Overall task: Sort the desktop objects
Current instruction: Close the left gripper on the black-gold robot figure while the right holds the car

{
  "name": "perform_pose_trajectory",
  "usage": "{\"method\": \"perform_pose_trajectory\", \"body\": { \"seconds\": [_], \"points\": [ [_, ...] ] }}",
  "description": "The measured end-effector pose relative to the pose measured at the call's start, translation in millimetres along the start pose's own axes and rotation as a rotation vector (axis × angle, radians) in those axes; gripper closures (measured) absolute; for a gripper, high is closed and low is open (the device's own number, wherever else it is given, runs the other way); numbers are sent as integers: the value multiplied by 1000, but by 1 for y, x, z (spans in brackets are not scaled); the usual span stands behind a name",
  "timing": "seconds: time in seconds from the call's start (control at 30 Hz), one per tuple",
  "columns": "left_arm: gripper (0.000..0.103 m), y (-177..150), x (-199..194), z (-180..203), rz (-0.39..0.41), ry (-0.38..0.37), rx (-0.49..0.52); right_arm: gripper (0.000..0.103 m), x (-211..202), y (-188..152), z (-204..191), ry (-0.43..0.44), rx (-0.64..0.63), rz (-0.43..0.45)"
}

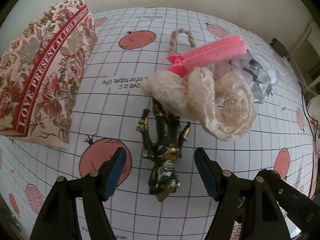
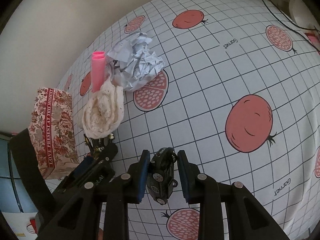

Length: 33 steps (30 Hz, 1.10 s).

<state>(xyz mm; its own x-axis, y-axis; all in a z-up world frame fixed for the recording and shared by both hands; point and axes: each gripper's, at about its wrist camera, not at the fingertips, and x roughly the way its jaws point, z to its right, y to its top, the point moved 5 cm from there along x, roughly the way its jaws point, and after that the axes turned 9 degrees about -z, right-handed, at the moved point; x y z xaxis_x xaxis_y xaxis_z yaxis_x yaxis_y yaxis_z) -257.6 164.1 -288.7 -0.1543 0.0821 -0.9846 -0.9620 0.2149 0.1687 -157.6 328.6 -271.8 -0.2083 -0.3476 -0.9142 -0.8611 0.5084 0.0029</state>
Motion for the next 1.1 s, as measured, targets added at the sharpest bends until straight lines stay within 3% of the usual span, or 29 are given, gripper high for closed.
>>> {"method": "perform_pose_trajectory", "body": {
  "seconds": [0.37,0.67,1.1],
  "points": [
    [34,2,8,-5,-3,45,2,73,-2,4,3,6,12,1],
    [61,6,4,-7,11,42,10,73,-2,4,-2,5,-5,-4],
    [61,7,7,-1,3,47,38,73,1,1,-12,-7,-37,-14]
  ]
}}
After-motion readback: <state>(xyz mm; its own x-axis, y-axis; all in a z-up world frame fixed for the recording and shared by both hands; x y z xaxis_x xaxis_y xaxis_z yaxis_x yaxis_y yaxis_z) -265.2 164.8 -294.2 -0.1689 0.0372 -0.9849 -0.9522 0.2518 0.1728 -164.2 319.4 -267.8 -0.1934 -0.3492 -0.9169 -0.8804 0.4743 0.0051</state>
